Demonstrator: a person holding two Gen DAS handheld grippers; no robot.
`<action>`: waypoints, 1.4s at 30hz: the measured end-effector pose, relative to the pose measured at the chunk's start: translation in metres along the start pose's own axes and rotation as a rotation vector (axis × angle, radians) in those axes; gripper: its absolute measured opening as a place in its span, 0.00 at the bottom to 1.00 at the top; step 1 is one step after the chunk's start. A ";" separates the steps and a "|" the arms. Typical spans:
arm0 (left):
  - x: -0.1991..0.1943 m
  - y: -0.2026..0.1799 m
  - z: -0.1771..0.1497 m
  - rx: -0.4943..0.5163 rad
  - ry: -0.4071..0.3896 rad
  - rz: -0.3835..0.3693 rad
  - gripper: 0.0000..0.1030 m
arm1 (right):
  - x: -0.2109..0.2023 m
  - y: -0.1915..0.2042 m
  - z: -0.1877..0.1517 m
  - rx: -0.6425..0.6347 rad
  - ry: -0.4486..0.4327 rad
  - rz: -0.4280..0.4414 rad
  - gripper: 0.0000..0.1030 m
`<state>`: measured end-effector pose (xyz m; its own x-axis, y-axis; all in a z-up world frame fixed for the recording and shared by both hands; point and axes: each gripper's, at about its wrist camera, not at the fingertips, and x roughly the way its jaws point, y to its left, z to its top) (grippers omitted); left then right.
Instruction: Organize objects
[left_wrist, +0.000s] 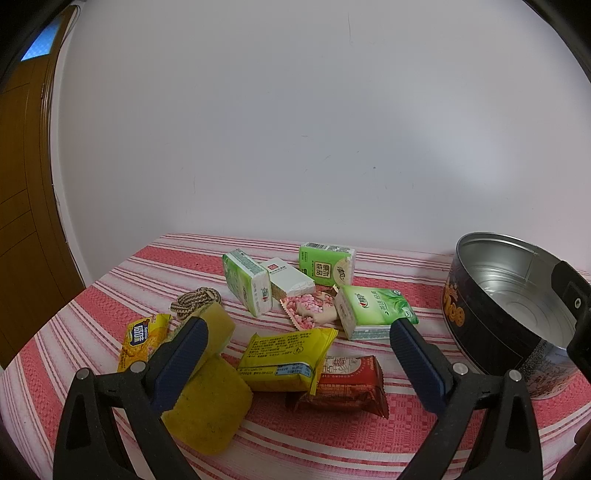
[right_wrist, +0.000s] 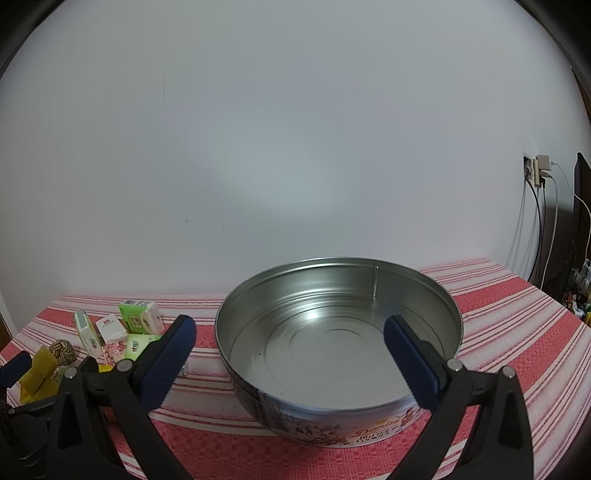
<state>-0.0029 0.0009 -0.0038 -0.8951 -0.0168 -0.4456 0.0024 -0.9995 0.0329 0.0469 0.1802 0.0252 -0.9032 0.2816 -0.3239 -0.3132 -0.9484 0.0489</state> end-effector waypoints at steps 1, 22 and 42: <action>0.000 0.000 0.000 0.000 0.000 0.000 0.97 | 0.000 0.000 0.000 0.000 0.000 0.000 1.00; -0.005 0.002 0.000 -0.005 -0.024 -0.011 0.97 | 0.003 0.004 0.000 -0.015 0.014 -0.001 1.00; -0.021 0.106 -0.013 -0.005 0.103 0.136 0.97 | 0.014 0.028 -0.012 -0.077 0.126 0.165 0.94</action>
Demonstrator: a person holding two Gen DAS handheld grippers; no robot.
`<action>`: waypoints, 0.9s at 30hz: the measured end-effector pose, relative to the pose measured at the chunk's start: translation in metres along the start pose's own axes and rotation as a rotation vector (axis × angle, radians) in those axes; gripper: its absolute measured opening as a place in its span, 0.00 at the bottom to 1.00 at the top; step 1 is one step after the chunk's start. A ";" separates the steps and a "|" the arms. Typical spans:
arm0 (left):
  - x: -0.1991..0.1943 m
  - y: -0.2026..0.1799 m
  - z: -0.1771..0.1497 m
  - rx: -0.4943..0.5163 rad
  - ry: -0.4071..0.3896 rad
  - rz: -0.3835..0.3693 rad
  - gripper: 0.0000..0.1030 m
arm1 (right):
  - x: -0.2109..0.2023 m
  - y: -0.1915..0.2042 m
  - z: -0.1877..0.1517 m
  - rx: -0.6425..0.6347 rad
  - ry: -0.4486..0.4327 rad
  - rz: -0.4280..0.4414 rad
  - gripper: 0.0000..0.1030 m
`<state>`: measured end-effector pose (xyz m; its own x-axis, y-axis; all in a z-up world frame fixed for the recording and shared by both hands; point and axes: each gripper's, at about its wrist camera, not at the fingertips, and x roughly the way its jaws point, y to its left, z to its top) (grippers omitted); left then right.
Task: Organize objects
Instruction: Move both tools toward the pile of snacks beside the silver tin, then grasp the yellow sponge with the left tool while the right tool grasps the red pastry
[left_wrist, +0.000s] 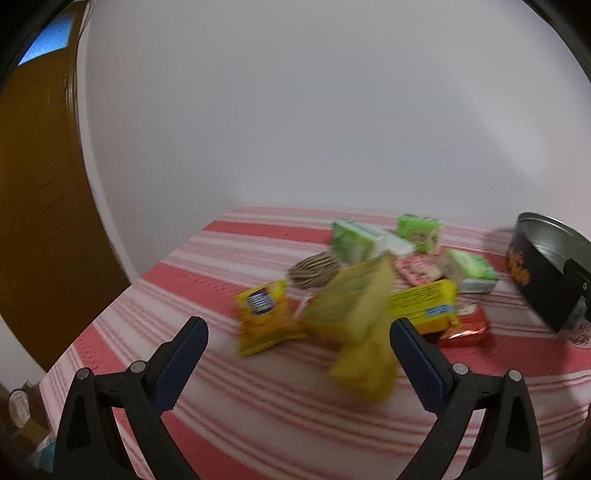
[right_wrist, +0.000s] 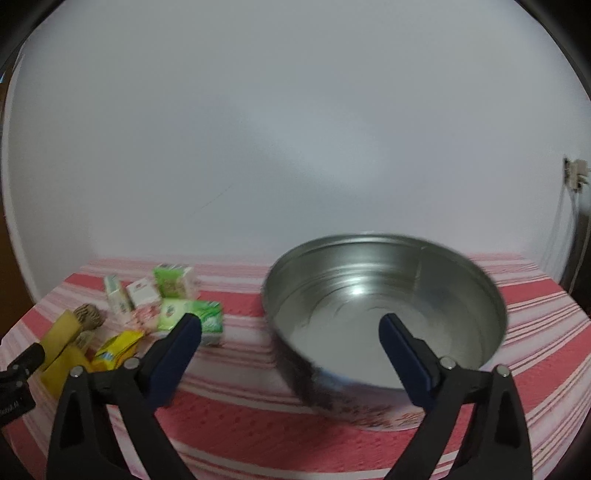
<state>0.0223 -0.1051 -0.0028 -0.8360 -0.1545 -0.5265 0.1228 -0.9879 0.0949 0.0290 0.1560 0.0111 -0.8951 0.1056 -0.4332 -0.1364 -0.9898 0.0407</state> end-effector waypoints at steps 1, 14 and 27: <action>0.001 0.004 -0.001 -0.009 0.007 0.005 0.97 | 0.002 0.001 -0.001 -0.001 0.014 0.018 0.93; 0.002 0.015 -0.001 0.003 0.043 -0.044 0.97 | 0.052 0.081 -0.026 -0.151 0.328 0.274 0.86; 0.021 -0.010 0.018 0.080 0.053 -0.121 0.97 | 0.079 0.106 -0.031 -0.196 0.434 0.281 0.55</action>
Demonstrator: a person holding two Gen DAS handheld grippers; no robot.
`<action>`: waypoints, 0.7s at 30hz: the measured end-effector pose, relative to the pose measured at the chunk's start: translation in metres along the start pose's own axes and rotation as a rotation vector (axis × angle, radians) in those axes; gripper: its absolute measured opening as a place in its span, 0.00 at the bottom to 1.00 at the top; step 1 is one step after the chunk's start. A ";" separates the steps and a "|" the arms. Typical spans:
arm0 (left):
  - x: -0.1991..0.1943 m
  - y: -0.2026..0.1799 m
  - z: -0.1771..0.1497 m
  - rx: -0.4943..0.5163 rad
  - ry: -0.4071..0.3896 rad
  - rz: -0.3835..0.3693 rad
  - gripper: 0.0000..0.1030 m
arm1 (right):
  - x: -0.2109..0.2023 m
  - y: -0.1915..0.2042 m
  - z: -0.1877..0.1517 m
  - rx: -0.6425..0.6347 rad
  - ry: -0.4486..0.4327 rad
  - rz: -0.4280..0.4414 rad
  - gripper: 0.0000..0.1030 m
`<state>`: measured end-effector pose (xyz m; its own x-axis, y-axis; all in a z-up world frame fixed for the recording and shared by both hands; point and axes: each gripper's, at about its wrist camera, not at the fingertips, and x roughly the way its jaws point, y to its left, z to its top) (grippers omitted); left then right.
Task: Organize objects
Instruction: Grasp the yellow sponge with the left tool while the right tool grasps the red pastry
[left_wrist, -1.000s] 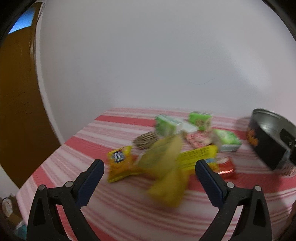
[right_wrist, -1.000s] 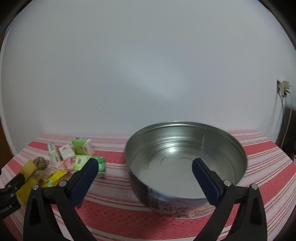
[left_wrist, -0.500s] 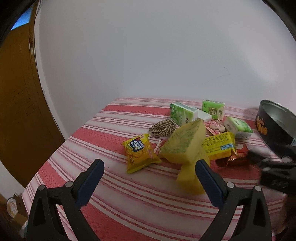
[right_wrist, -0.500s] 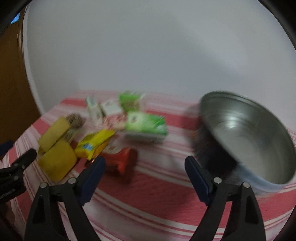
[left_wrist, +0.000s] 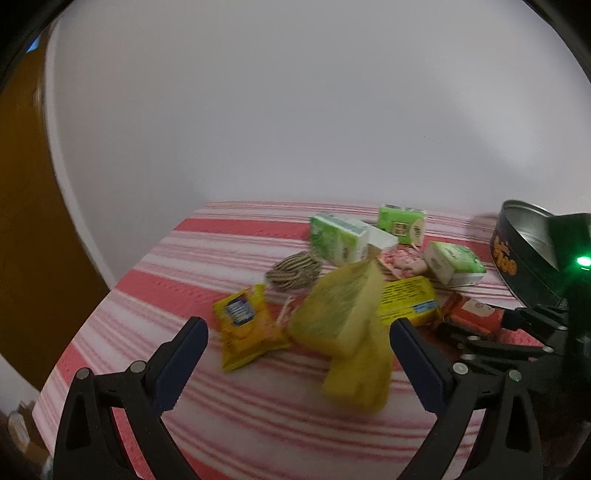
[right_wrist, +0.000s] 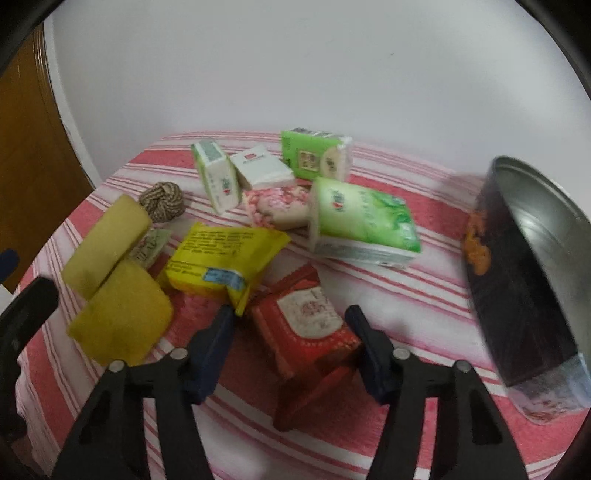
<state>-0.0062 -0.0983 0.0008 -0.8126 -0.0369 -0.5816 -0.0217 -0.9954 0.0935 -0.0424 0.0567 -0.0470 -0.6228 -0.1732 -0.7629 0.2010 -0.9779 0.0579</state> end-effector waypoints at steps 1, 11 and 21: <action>0.004 -0.003 0.003 0.008 0.006 -0.002 0.97 | -0.004 -0.003 -0.001 0.002 -0.005 -0.004 0.42; 0.056 -0.013 0.018 0.012 0.103 0.027 0.79 | -0.046 -0.046 -0.015 0.052 -0.123 0.041 0.40; 0.039 0.020 0.009 -0.150 0.044 -0.104 0.42 | -0.058 -0.047 -0.014 0.077 -0.180 0.104 0.40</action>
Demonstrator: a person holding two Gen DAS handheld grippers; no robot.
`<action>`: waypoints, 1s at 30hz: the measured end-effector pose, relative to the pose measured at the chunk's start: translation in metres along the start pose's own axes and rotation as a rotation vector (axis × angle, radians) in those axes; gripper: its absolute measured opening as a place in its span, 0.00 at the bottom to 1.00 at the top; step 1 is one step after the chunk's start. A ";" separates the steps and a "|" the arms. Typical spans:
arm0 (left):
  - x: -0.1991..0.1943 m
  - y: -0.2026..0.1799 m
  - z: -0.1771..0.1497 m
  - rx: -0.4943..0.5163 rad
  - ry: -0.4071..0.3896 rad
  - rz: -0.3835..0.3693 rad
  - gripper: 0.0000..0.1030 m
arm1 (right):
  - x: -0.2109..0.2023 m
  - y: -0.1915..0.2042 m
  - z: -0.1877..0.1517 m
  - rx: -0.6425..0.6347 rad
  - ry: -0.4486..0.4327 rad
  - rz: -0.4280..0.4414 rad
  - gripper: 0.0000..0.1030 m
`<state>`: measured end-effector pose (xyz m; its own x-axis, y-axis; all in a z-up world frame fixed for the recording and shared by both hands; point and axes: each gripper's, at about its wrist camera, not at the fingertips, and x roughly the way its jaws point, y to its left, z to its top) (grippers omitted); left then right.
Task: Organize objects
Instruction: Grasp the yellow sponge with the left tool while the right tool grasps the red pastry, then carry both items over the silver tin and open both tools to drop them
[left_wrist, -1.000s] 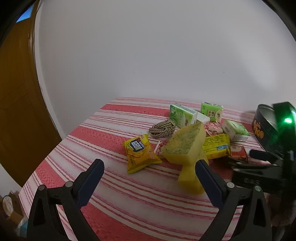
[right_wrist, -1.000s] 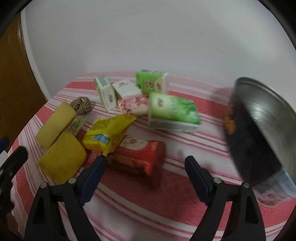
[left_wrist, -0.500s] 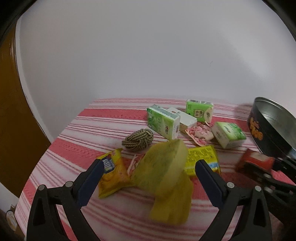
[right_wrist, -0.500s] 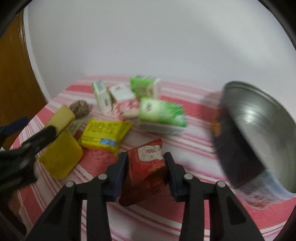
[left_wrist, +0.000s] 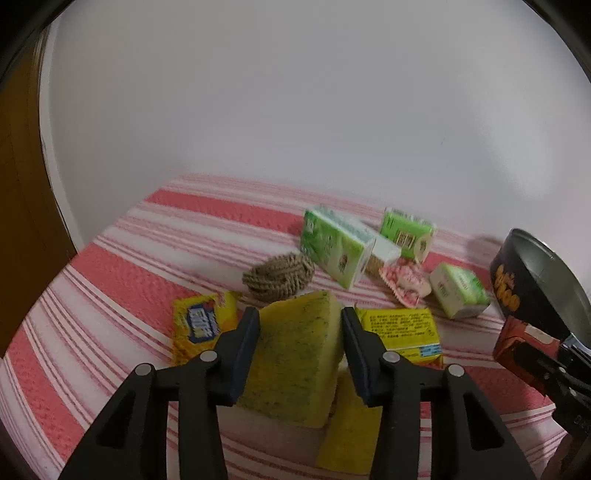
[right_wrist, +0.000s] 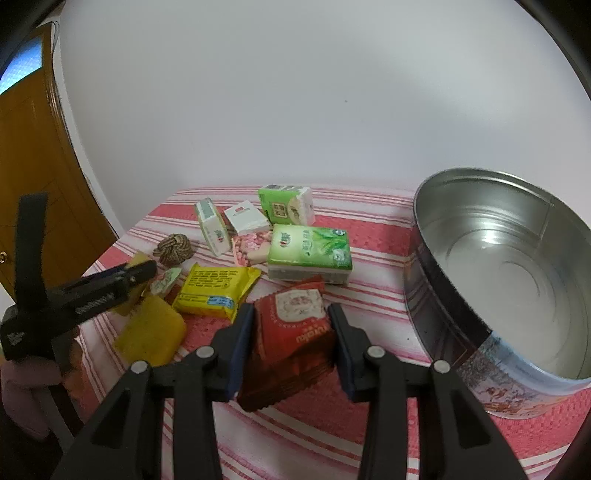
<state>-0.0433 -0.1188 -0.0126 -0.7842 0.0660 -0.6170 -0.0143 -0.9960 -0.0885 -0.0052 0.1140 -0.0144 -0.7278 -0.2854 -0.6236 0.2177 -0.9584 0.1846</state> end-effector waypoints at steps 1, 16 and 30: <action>-0.004 -0.001 0.002 0.009 -0.016 0.005 0.30 | -0.001 -0.001 -0.001 -0.003 -0.005 -0.001 0.40; -0.085 -0.049 0.020 0.093 -0.243 -0.088 0.30 | -0.043 -0.016 0.004 0.047 -0.192 0.028 0.40; -0.089 -0.179 0.029 0.212 -0.277 -0.318 0.30 | -0.105 -0.096 0.010 0.087 -0.367 -0.162 0.40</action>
<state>0.0108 0.0520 0.0805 -0.8558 0.3799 -0.3510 -0.3842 -0.9213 -0.0602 0.0437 0.2359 0.0415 -0.9351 -0.0972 -0.3407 0.0367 -0.9830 0.1798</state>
